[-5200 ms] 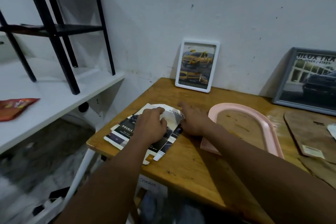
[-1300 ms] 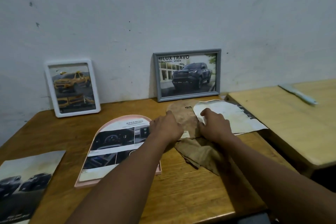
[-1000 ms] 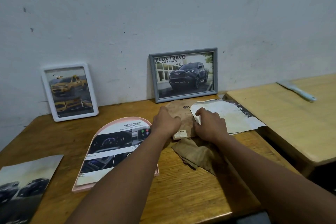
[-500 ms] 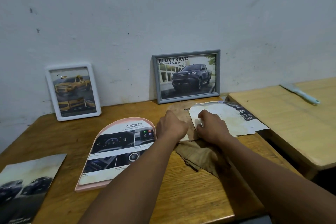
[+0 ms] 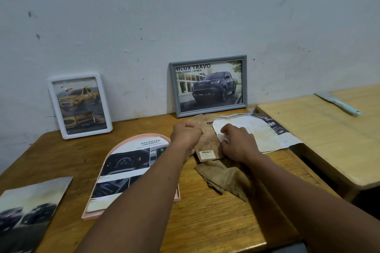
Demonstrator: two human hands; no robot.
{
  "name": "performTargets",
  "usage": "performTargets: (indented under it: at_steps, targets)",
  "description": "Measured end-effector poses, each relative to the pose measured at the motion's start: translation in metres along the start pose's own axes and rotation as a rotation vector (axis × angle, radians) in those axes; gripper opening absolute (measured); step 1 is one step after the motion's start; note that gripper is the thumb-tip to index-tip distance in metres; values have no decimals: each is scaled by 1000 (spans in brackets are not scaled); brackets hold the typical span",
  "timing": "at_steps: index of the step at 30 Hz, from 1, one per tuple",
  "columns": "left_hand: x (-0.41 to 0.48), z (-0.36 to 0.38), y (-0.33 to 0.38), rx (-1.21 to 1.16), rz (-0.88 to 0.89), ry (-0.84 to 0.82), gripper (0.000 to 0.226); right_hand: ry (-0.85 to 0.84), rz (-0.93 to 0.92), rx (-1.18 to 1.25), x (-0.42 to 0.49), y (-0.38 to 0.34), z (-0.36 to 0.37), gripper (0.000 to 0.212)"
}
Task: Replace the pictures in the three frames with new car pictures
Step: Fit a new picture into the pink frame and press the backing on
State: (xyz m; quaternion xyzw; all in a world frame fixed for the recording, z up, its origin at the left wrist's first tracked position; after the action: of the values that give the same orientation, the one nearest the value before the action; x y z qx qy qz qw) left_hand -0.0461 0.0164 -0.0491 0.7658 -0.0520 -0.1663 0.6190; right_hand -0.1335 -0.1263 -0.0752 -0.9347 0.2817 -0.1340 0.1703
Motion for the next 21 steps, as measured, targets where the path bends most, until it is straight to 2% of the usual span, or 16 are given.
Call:
performTargets:
  at_steps: [4, 10, 17, 21]
  targets:
    - [-2, 9, 2, 43, 14, -66, 34, 4, 1, 19, 2, 0, -1, 41]
    - [4, -3, 5, 157, 156, 136, 28, 30, 48, 25, 3, -2, -6, 40]
    - [3, -39, 9, 188, 324, 319, 25, -30, 118, -10, 1, 1, 2, 72]
    - [4, -65, 13, 180, 372, 384, 26, -32, 132, -54, 2, 2, 4, 70]
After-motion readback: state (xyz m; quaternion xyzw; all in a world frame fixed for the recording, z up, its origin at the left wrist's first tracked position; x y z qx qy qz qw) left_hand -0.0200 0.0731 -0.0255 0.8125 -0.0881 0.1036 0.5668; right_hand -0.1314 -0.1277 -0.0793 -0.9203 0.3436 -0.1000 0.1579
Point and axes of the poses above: each hand's wrist, its own x-axis towards the middle knuckle, its own z-axis out of the palm, y = z × x, the point moved 2 cm from there along x, towards the middle knuckle, and after that the axes turned 4 degrees about z, right-handed, at the moved point
